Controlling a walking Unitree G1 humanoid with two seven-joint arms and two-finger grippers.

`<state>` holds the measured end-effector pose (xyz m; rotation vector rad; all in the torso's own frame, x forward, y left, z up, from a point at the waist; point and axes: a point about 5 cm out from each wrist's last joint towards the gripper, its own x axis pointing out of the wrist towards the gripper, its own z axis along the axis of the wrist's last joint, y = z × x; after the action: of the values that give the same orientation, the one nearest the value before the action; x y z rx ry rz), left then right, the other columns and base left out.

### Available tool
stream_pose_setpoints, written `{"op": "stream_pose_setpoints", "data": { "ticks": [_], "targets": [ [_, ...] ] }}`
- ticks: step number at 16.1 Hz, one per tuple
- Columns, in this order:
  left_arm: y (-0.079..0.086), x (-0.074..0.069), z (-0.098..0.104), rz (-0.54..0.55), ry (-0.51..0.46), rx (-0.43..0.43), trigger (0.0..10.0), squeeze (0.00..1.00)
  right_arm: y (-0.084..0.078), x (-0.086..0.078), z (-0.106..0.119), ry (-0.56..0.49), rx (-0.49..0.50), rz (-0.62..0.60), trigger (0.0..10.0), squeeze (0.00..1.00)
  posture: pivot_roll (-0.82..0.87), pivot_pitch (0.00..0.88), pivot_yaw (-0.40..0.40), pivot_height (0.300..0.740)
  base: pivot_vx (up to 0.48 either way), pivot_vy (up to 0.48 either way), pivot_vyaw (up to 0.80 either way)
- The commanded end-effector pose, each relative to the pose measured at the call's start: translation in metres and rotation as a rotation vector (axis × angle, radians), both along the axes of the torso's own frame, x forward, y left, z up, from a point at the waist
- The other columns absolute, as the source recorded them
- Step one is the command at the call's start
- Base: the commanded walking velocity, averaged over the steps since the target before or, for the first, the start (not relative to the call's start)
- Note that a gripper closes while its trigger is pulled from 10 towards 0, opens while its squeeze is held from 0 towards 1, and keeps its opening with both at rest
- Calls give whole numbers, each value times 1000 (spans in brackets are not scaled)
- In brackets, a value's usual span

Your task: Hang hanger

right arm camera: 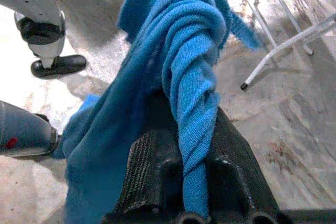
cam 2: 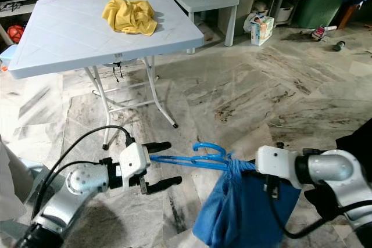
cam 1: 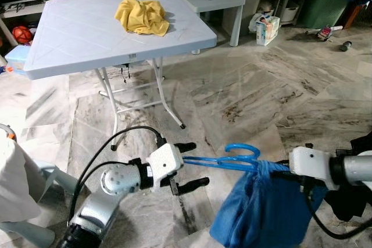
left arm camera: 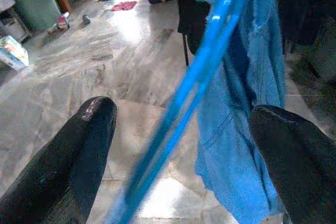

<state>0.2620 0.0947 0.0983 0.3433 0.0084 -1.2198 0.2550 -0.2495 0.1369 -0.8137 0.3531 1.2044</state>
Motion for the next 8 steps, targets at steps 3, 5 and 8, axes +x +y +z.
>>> {"op": "stream_pose_setpoints", "data": {
  "ticks": [3,5,8],
  "targets": [
    [2,5,-1,-23,-66,69,10000,1000,2,-11,9,22,16,83,10000,0,-109,43,17,740,0,0,0],
    [-1,2,-3,-66,-60,67,10000,0,3,-16,10,42,17,112,10000,0,-111,42,19,740,0,0,0],
    [-8,4,-1,-121,-52,58,7373,0,4,-15,9,25,3,123,10000,0,-114,41,20,740,0,0,0]
  ]
}}
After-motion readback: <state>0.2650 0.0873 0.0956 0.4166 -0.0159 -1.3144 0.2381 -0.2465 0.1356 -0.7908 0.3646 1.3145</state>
